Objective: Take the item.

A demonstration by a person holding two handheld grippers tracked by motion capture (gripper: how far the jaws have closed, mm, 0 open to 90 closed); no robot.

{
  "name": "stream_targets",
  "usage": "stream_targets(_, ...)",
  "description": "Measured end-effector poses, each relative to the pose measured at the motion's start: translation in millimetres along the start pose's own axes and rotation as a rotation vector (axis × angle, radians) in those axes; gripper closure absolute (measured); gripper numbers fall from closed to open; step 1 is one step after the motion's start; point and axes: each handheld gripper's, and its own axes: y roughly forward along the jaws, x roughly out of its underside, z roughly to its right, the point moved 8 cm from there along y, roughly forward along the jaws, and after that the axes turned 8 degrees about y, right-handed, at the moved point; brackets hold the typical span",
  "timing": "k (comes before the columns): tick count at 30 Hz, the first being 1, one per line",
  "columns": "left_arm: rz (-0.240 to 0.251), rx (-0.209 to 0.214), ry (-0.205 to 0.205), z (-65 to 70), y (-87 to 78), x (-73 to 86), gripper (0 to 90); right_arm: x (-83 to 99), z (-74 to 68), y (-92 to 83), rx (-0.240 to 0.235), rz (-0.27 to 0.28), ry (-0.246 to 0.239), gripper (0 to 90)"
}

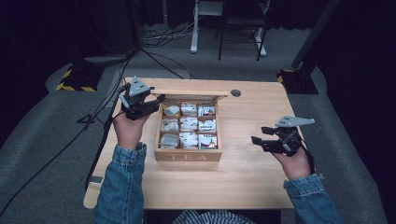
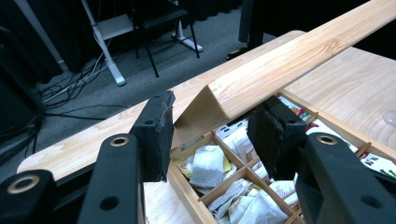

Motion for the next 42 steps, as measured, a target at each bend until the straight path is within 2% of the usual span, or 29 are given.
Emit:
stream_targets(3, -0.001, 0.002, 0.004, 0.2, -0.2, 0.3, 51.3, -10.7, -17.3, 12.6, -0.038, -0.012, -0.042, 37.1)
stream_targets(8, -0.004, 0.008, 0.007, 0.4, -0.6, 1.0, 51.2, -20.8, -32.6, 27.3, -0.073, -0.018, -0.077, 36.4)
stream_targets(14, -0.009, 0.014, 0.012, 0.6, -1.0, 1.3, 51.3, -31.0, -50.6, 46.3, -0.125, -0.018, -0.101, 36.1)
stream_targets(23, -0.013, 0.020, 0.014, 0.4, -1.1, 1.2, 51.2, -41.1, -74.5, 69.7, -0.196, -0.034, -0.112, 36.4)
stream_targets(26, -0.014, 0.022, 0.016, 0.2, -1.1, 1.3, 50.5, -44.3, -87.6, 84.3, -0.237, -0.058, -0.118, 39.3)
stream_targets(28, -0.015, 0.023, 0.018, -0.6, -1.0, 1.2, 49.9, -44.9, -89.8, 87.1, -0.244, -0.063, -0.119, 39.8)
stream_targets(34, -0.016, 0.031, 0.021, -1.1, -1.0, 1.3, 49.8, -51.0, -109.7, 107.6, -0.290, -0.091, -0.123, 43.8)
stream_targets(36, -0.017, 0.032, 0.020, -0.8, -1.1, 1.6, 49.8, -51.6, -123.0, 117.4, -0.317, -0.110, -0.143, 49.1)
stream_targets(37, -0.017, 0.032, 0.020, -0.8, -1.1, 1.6, 49.8, -51.6, -123.0, 117.4, -0.317, -0.110, -0.143, 49.1)
stream_targets(42, -0.024, 0.033, 0.025, 0.2, -1.8, 2.4, 49.8, -51.6, -142.9, 136.0, -0.336, -0.147, -0.205, 55.2)
